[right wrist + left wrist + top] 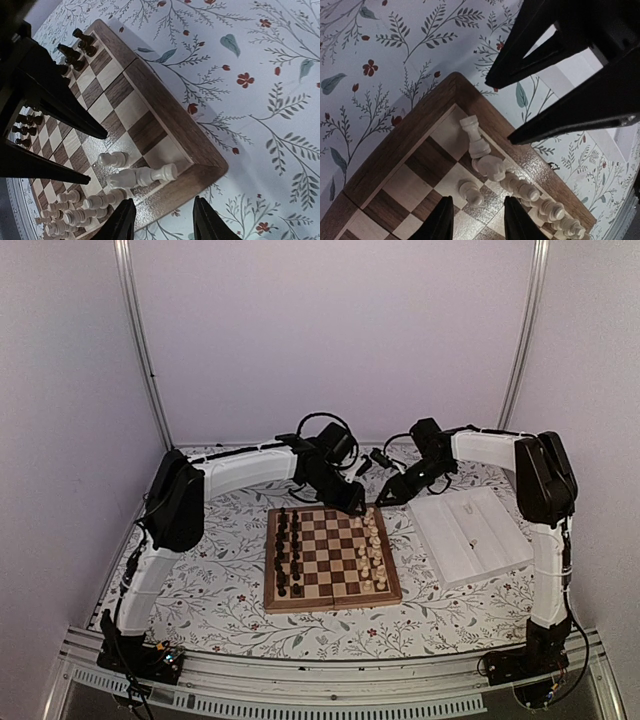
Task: Set up the chess pieces on the board
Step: Adjust the chess piece on the chessboard.
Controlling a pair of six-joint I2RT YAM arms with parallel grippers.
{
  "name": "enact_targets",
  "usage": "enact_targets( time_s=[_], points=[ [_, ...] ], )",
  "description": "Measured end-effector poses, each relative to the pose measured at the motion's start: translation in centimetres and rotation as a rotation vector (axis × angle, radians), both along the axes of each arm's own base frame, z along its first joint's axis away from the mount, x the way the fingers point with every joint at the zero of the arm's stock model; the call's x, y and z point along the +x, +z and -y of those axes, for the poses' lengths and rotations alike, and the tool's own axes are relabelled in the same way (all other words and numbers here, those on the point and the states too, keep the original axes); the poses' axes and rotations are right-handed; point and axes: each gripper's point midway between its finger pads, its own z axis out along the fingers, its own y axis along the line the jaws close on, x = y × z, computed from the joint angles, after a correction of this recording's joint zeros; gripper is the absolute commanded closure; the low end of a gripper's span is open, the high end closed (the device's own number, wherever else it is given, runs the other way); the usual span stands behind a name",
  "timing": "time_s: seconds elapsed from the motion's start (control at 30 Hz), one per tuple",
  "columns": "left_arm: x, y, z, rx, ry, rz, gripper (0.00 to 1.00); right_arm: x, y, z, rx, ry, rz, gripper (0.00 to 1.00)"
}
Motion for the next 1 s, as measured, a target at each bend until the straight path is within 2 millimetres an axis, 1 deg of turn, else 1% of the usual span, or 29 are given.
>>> enact_targets(
  time_s=[0.07,0.13,0.23,0.37,0.57,0.77,0.87,1.0],
  points=[
    [-0.5,0.0,-0.8,0.013,0.009,-0.005,0.63,-0.6,-0.9,-1.2,-0.018,0.024,-0.020,0.58],
    [-0.7,0.6,-1.1,0.011,0.015,-0.002,0.64,-0.6,-1.2,-1.9,-0.023,0.033,-0.030,0.59],
    [-0.5,1.8,-0.9,-0.014,0.021,0.020,0.64,0.1,-1.4,-2.2,-0.025,0.024,-0.035,0.60],
    [-0.1,2.7,-0.5,-0.042,0.023,0.043,0.65,0.3,-1.7,-2.1,-0.037,0.007,-0.049,0.66],
    [-0.1,2.9,-0.2,-0.059,0.022,0.046,0.66,0.3,-2.7,-2.0,-0.049,-0.010,-0.082,0.68],
    [0.0,3.3,0.4,-0.088,0.020,0.049,0.66,0.0,-3.4,-2.1,-0.060,-0.012,-0.104,0.64],
    [-0.2,3.3,0.9,-0.101,0.011,0.045,0.67,-0.1,-3.5,-2.3,-0.069,-0.010,-0.098,0.67],
    [-0.5,2.5,1.6,-0.104,-0.002,0.035,0.67,0.1,-3.6,-2.4,-0.085,-0.028,-0.092,0.71]
  ],
)
